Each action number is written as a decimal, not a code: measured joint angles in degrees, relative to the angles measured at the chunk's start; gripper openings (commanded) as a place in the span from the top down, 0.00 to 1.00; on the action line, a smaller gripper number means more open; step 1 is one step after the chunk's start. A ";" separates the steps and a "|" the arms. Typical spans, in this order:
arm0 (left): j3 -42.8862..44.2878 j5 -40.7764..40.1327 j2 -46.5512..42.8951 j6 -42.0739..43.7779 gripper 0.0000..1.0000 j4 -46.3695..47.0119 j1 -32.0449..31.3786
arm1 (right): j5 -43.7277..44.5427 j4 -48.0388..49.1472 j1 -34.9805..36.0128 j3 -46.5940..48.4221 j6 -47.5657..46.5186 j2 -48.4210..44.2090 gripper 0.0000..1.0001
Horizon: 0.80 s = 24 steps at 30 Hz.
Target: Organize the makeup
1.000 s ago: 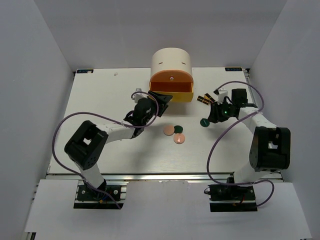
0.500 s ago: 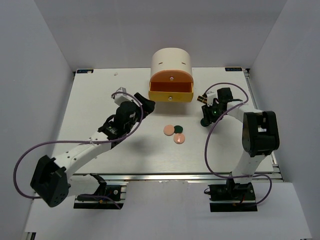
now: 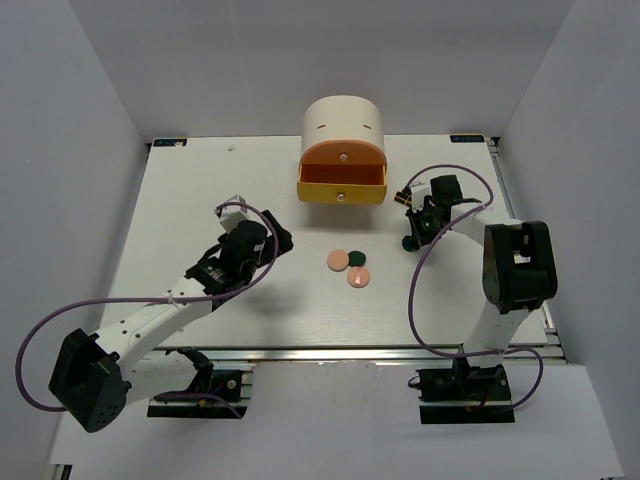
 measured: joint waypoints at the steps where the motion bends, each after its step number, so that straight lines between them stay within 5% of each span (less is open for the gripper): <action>1: -0.35 0.35 0.00 0.04 0.02 -0.11 0.02 | -0.17 0.07 0.02 -0.09 -0.09 -0.04 1.00; 9: -1.14 2.80 0.11 0.52 0.02 0.68 0.00 | -4.13 0.24 -0.07 -3.63 -2.16 -4.44 1.00; 19: -3.72 5.31 0.17 0.61 0.02 3.34 0.00 | -20.68 -2.32 0.46 -3.39 -7.65 -25.66 1.00; 24: -3.78 6.82 0.72 0.66 0.02 5.25 0.02 | -20.37 2.86 5.14 0.31 -5.66 -26.43 1.00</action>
